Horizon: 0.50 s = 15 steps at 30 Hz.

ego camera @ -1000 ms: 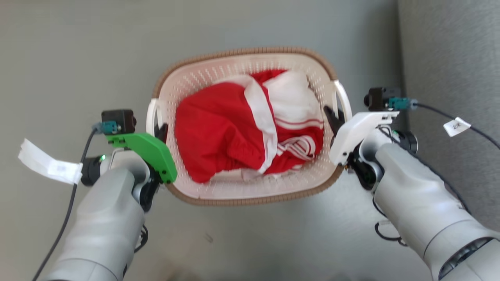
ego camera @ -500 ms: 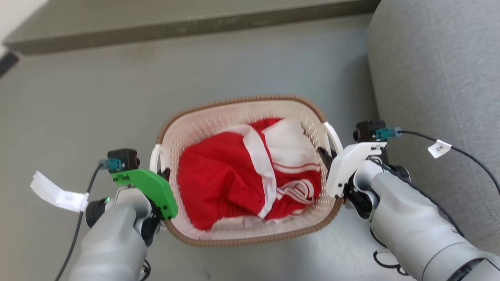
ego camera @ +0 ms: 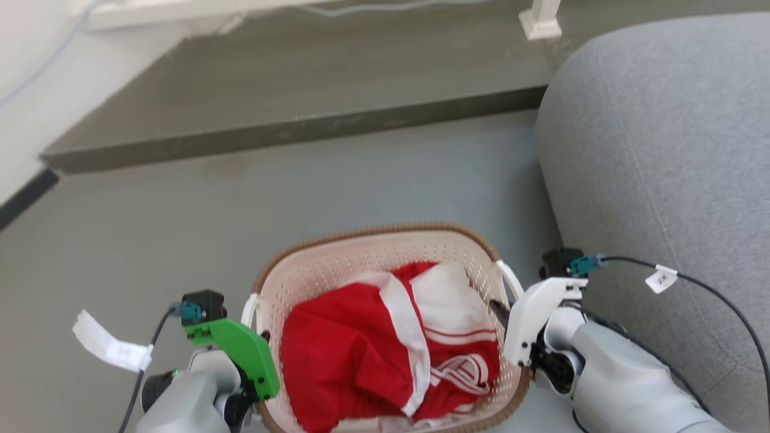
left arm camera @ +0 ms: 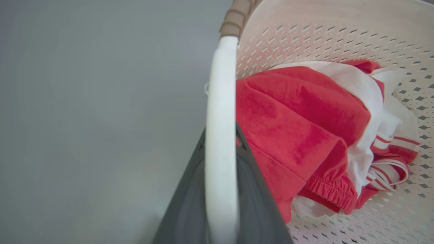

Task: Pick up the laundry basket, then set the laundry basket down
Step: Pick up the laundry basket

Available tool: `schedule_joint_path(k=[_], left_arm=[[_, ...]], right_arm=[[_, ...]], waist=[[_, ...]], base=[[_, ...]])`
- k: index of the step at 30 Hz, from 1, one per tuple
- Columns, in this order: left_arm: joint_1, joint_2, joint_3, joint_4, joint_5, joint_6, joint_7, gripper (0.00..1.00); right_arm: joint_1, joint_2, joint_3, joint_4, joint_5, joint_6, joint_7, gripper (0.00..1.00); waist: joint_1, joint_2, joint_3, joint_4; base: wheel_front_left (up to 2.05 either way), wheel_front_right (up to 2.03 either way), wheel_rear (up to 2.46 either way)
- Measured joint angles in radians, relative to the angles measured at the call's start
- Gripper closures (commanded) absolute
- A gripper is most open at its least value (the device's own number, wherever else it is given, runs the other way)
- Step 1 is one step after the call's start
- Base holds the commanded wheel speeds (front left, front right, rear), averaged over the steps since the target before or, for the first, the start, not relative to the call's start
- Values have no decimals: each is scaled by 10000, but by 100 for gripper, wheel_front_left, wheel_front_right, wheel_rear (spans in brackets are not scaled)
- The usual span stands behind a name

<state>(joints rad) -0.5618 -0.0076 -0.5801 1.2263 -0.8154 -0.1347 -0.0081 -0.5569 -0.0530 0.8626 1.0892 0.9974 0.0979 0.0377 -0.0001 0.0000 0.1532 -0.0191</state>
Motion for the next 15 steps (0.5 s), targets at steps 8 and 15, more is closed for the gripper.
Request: schedule_joint_path(k=[8, 15], left_arm=[[304, -8, -10, 150, -180, -17, 176, 100], [304, 17, -17, 153, -247, -17, 178, 100]], right_arm=[[345, 21, 211, -42, 261, -8, 251, 100], [347, -29, 370, -58, 364, -13, 430, 100]], waist=[[1, 0, -947, -75], [0, 0, -1291, -144]], base=[[0, 0, 0], [0, 0, 0]])
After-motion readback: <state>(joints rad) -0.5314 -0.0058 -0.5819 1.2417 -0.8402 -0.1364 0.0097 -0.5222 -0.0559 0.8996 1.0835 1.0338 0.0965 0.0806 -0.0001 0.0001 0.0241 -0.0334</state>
